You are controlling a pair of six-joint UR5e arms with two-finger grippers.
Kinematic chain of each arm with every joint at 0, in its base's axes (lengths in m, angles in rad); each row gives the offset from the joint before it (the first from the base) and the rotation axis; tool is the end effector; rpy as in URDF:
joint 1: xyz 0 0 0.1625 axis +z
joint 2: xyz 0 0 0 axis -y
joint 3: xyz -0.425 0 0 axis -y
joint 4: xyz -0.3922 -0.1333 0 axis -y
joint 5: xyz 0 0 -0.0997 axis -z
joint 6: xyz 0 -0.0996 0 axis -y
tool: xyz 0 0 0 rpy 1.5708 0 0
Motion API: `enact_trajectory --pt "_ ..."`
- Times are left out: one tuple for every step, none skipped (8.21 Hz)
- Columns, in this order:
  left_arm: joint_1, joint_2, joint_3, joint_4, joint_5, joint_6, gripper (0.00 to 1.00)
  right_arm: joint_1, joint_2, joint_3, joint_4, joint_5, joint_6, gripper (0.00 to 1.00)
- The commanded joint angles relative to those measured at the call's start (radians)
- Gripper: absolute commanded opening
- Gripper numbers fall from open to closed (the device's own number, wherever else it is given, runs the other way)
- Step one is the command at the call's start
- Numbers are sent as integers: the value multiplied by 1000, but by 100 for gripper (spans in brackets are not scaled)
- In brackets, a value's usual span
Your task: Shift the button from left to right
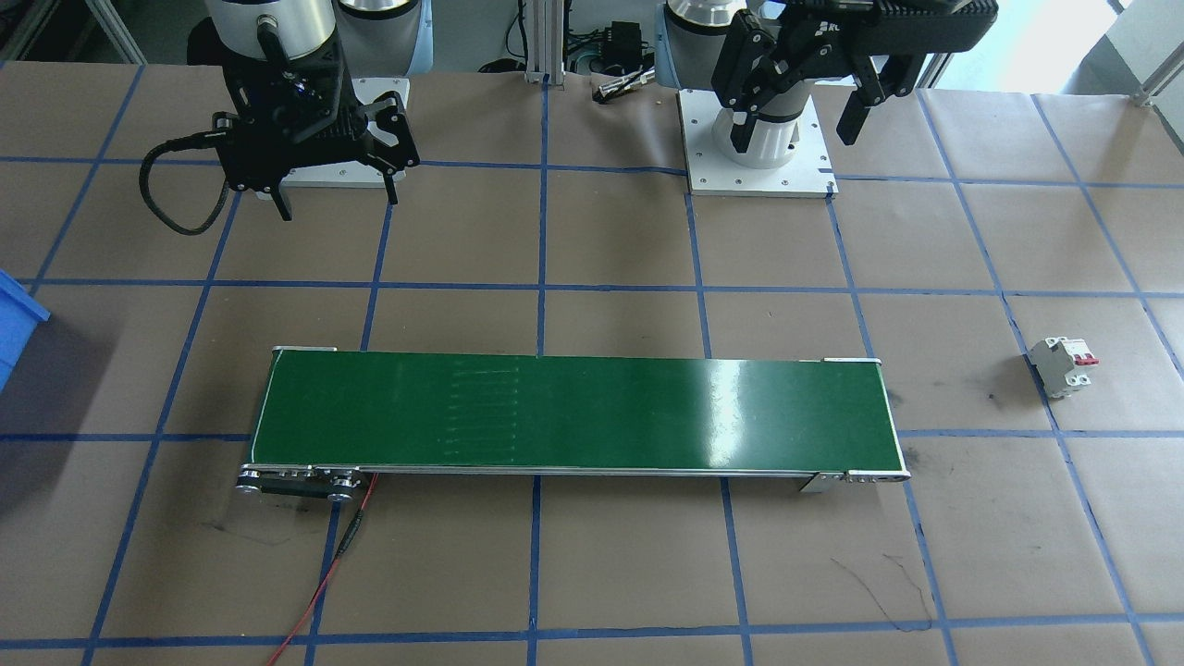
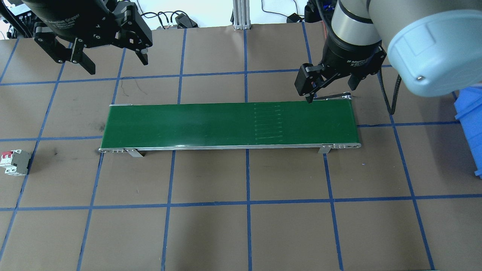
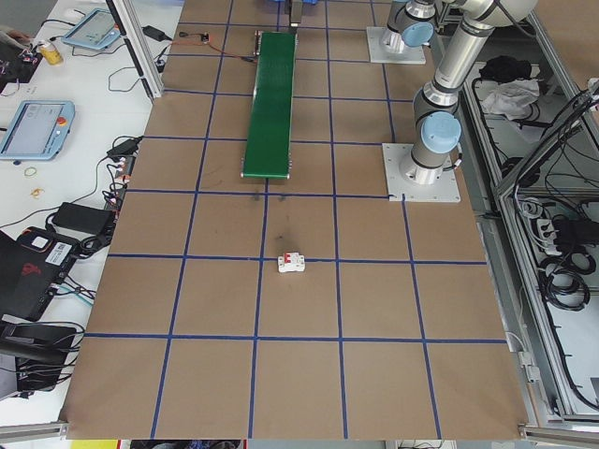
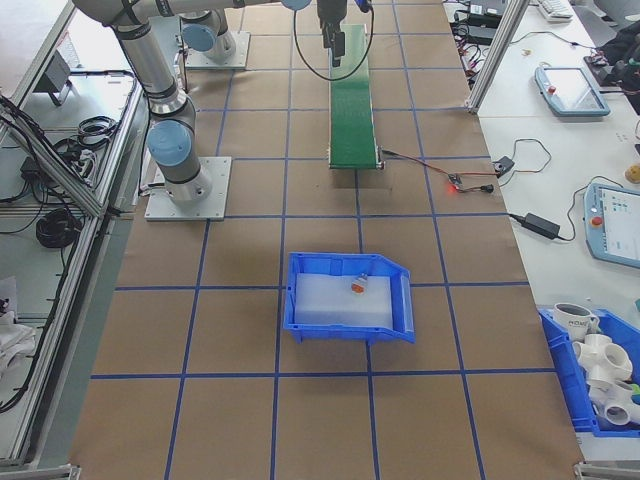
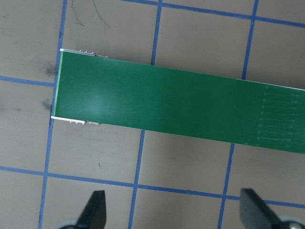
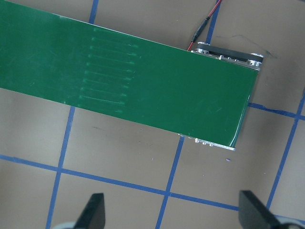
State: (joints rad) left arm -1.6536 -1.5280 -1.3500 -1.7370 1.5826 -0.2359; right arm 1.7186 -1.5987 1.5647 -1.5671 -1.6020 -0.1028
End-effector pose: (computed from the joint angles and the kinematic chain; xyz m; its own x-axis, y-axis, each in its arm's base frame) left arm -0.1705 -0.4568 0.5999 -0.9882 -0.1525 0.0113 -0.1529 0.9834 -0.0973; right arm 0.1999 -0.4583 0.5042 -0.9684 -0.2469 0.0341 -0.2479 0.9684 -0.0269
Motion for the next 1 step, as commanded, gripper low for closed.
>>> enact_trajectory --pt "2 2 -1 5 0 15 100 -1 2 0 -2 -3 2 100"
